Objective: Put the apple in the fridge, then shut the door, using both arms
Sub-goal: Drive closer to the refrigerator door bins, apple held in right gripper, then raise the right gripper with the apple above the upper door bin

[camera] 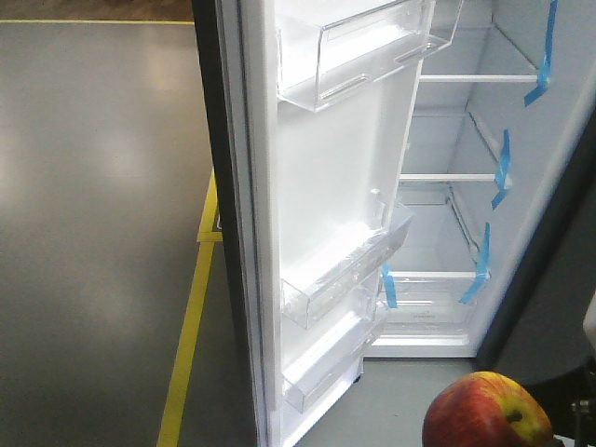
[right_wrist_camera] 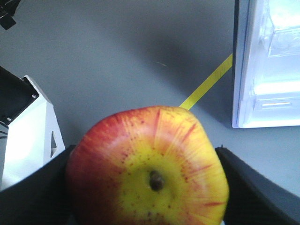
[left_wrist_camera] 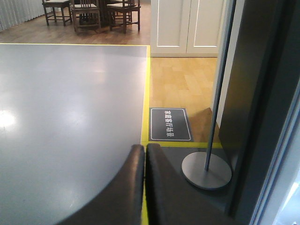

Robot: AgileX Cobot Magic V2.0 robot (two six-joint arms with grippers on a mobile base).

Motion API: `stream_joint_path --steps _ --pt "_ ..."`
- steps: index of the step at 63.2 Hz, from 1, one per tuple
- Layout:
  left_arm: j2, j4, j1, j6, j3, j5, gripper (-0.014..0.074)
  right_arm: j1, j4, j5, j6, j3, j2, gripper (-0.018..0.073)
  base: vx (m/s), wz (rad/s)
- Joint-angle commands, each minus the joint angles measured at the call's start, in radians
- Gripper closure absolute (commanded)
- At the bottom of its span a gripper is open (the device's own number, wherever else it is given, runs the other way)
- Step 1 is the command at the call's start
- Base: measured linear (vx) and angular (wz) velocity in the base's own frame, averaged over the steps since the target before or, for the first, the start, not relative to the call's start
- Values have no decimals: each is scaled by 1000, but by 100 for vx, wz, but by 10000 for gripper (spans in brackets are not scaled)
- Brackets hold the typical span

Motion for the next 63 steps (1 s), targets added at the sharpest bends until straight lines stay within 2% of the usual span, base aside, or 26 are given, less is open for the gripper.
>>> stream_joint_path --steps 1,63 --pt "-17 -1 0 -3 21 -77 603 0 48 -37 -5 -28 -2 183 14 0" --pt "-17 -1 0 -3 21 -77 603 0 48 -37 -5 -28 -2 183 12 -4"
